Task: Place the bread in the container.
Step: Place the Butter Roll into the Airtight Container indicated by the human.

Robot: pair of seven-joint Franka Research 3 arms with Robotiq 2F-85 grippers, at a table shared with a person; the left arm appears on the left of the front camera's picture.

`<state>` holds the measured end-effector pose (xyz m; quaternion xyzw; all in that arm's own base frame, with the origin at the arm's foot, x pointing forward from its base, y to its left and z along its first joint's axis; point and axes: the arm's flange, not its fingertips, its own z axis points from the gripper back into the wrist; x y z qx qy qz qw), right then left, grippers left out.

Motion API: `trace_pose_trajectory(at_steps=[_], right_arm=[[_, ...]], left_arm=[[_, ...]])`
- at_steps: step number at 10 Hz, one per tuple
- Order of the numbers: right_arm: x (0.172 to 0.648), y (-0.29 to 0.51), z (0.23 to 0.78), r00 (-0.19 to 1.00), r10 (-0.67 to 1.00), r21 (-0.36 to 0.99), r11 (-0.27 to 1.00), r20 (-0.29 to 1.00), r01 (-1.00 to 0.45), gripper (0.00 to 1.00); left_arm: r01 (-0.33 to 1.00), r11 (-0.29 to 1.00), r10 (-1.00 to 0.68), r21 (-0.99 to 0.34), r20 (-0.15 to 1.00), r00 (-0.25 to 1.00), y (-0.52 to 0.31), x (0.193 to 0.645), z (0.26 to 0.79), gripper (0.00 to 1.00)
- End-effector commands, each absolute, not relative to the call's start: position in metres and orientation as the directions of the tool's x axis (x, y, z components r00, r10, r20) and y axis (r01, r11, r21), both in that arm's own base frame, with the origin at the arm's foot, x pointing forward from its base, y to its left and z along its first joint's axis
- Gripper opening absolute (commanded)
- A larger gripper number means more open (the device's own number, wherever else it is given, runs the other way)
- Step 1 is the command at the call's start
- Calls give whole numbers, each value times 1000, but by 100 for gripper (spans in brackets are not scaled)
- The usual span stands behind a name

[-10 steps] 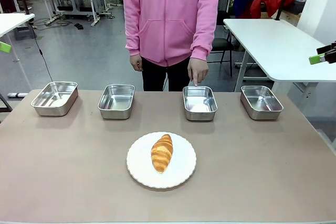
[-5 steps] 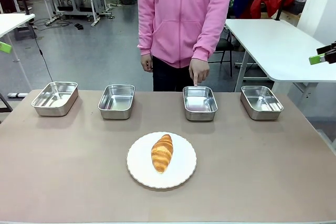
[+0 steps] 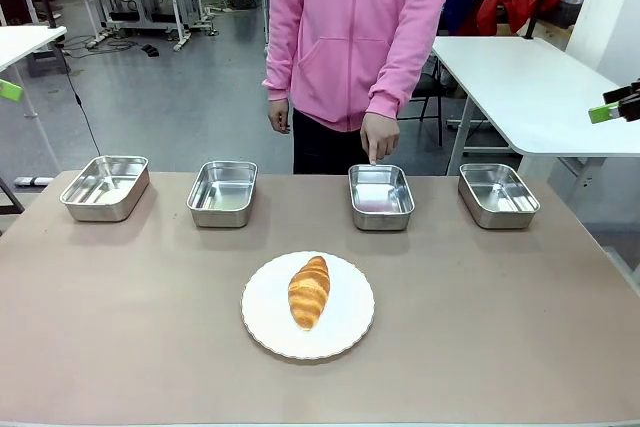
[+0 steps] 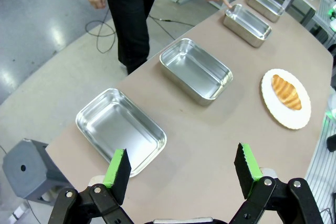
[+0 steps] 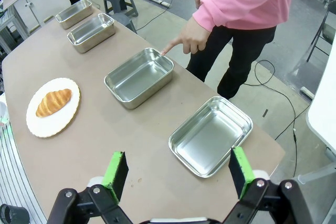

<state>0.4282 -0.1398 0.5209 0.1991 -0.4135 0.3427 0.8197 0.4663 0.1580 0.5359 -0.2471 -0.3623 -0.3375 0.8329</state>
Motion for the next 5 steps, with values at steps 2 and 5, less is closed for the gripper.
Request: trace_pose_trajectory(at_steps=[2,5], right_arm=[[429,-139,521,414,390,41,685,823,-727,100],[428,-140,521,423,397,43,686,814,-727,100]], left_arm=[[748,644,-388,-160,774,500,159,466,536,100],[748,644,-388,-160,774,500,159,466,536,100]])
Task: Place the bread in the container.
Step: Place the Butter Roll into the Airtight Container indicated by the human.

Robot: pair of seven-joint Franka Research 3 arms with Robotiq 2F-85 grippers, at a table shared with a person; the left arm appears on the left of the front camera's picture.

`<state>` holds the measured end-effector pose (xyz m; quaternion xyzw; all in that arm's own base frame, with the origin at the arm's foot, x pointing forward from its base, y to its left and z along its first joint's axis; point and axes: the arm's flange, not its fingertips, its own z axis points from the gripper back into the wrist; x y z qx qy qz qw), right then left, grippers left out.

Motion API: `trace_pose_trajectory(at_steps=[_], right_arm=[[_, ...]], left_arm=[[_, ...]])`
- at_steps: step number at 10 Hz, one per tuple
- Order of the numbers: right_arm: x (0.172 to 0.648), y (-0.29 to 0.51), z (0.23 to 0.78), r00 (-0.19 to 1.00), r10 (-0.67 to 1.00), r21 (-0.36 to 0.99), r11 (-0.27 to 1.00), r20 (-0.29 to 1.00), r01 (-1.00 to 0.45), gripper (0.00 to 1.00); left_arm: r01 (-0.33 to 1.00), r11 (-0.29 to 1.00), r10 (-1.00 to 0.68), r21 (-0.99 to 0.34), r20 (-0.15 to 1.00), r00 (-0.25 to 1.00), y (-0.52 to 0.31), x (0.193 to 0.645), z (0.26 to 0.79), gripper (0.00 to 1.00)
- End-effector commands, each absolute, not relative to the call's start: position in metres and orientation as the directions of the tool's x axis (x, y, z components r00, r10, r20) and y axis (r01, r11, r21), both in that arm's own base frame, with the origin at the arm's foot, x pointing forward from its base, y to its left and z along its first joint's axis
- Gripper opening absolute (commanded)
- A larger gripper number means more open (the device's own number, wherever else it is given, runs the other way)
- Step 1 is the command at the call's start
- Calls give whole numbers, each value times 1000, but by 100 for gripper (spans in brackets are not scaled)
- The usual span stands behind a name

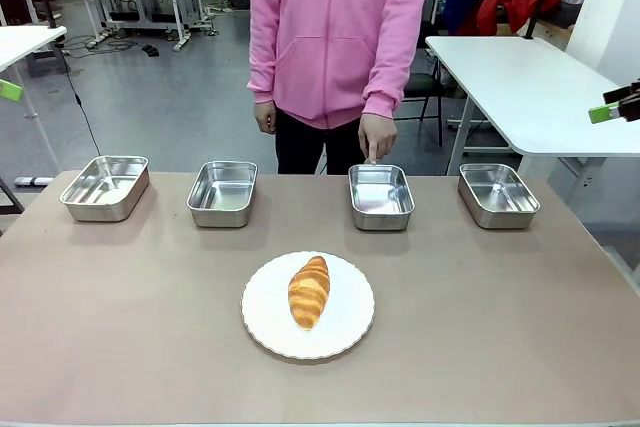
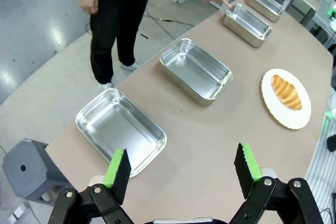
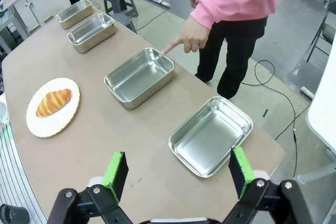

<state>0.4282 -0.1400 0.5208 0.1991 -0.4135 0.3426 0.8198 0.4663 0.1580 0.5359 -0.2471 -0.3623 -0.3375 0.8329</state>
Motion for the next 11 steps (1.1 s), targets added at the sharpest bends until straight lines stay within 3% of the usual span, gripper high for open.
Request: trace_pose_trajectory(at_steps=[1,6,11], right_arm=[[429,-113,525,435,413,26,701,800,-713,100],[430,90,504,550,450,-35,795,703,-605,100],[399,226,473,770,293,104,902,567,-419,100]], left_arm=[[748,644,-388,-160,774,500,159,466,536,100],[748,644,-388,-160,774,500,159,466,536,100],[748,644,-388,-160,774,500,159,466,536,100]])
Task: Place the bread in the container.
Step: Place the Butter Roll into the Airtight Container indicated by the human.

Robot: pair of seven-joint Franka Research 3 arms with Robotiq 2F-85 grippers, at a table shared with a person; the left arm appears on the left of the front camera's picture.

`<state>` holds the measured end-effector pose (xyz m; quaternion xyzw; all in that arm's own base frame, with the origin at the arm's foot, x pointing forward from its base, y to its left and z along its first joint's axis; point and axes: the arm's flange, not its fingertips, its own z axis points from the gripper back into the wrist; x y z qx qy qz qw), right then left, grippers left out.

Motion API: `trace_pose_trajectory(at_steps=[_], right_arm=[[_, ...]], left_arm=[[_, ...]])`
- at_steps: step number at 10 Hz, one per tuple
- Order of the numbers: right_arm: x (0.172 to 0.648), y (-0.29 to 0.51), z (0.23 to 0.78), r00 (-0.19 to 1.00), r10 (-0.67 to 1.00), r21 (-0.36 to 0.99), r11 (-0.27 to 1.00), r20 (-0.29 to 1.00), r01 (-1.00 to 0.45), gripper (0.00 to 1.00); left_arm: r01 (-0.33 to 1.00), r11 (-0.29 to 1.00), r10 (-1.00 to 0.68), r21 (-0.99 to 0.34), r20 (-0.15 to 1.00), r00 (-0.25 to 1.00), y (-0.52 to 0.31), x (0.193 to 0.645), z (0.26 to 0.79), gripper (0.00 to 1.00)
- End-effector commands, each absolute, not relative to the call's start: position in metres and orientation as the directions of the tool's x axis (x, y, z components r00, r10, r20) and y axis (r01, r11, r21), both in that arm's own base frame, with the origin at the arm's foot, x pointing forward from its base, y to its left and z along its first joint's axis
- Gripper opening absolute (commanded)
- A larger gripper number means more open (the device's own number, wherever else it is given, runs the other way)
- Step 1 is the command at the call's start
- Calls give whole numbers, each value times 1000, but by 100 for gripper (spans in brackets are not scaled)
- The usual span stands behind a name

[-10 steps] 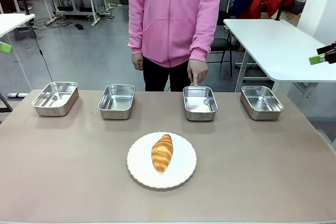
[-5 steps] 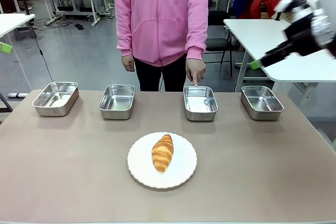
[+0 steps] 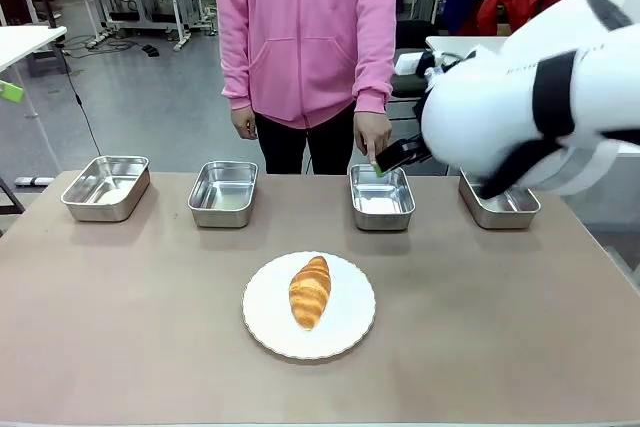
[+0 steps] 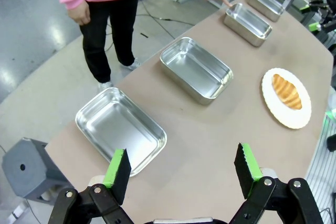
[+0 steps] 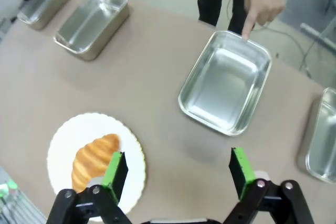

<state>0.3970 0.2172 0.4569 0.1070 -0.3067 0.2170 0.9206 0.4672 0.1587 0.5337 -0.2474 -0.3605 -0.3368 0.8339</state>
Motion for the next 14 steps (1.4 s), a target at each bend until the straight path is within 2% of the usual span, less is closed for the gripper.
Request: trace_pose_trajectory(at_steps=[1,2,6,7,10,14], right_arm=[[395,218,476,803,278,206,875,527,-437,100],[397,217,457,718,334,64,883,611,-465,100],[397,218,460,737,337,80,881,586,-466,100],[385,248,453,805,272,53,935,528,-351,100],[371,331,437,877,144,8,986,459,-166,100],[363,397,402,953,-77,107,993,294,47,100]], left_arm=[[748,644,-388,-160,774,500,159,466,536,100],[748,644,-388,-160,774,500,159,466,536,100],[748,644,-388,-160,774,500,159,466,536,100],[748,644,-388,-160,774,500,159,466,536,100],[748,644,-388,-160,774,500,159,466,536,100],[748,644,-388,-160,774,500,159,466,536,100]])
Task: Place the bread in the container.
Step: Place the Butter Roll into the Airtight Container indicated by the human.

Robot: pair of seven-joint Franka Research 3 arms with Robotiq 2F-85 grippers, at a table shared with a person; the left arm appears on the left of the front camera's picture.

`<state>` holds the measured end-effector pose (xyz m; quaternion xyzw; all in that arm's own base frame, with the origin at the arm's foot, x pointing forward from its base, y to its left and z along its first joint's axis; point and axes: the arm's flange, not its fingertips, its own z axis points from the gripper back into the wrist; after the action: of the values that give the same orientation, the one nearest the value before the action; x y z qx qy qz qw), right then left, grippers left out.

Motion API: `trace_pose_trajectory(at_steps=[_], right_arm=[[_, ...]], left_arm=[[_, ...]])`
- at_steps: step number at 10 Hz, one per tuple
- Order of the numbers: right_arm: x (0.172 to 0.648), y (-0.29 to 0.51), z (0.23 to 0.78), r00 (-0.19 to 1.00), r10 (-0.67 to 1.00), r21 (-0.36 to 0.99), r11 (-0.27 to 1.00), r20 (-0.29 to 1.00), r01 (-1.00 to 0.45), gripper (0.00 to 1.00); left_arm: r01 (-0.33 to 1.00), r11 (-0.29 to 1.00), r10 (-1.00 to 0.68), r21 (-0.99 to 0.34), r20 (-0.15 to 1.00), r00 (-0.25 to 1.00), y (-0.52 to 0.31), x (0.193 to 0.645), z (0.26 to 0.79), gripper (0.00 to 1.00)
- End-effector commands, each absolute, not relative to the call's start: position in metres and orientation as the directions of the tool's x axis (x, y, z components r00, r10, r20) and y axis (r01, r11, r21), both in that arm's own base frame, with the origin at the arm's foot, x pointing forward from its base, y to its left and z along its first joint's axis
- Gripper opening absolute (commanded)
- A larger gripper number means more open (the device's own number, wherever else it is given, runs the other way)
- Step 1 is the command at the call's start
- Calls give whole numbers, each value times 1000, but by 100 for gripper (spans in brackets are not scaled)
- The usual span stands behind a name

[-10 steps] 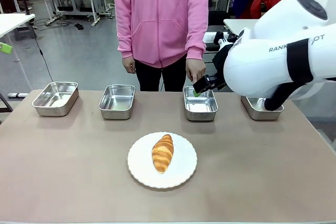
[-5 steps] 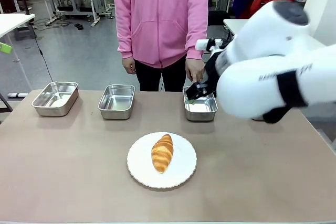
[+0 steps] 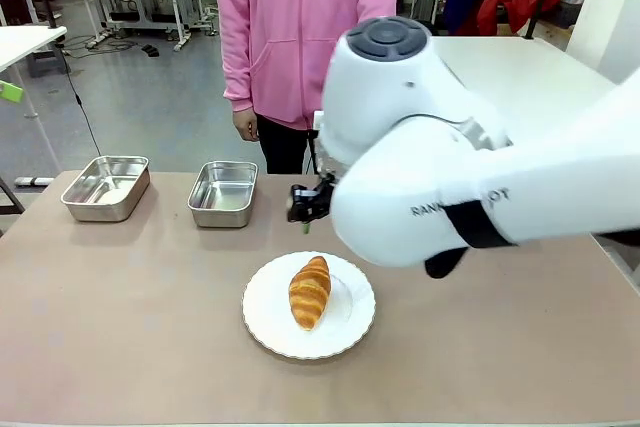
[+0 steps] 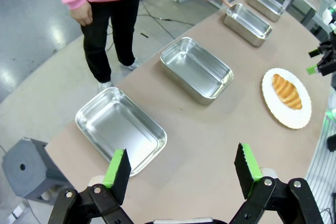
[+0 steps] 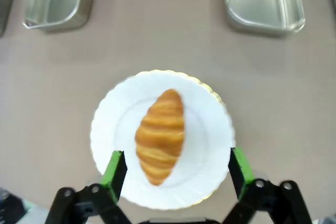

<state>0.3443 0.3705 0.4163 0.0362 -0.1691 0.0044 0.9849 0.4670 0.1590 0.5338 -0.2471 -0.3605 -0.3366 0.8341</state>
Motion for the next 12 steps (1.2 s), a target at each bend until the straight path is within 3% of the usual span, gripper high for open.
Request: trace_pose_trajectory(at_steps=[1,6,9,10,12], right_arm=[[364,405,389,960,-78,126,991,270,45,100],[368,403,349,971,-152,159,980,185,123,100],[371,392,346,980,-101,135,988,170,79,100],[363,399,347,974,-106,-5,994,201,109,100],[361,403,336,970,-168,-15,985,178,173,100]], left_arm=[[748,644,-388,-160,774,500,159,466,536,100],[748,644,-388,-160,774,500,159,466,536,100],[748,644,-388,-160,774,500,159,466,536,100],[748,644,-388,-160,774,500,159,466,536,100],[748,644,-388,-160,774,500,159,466,536,100]])
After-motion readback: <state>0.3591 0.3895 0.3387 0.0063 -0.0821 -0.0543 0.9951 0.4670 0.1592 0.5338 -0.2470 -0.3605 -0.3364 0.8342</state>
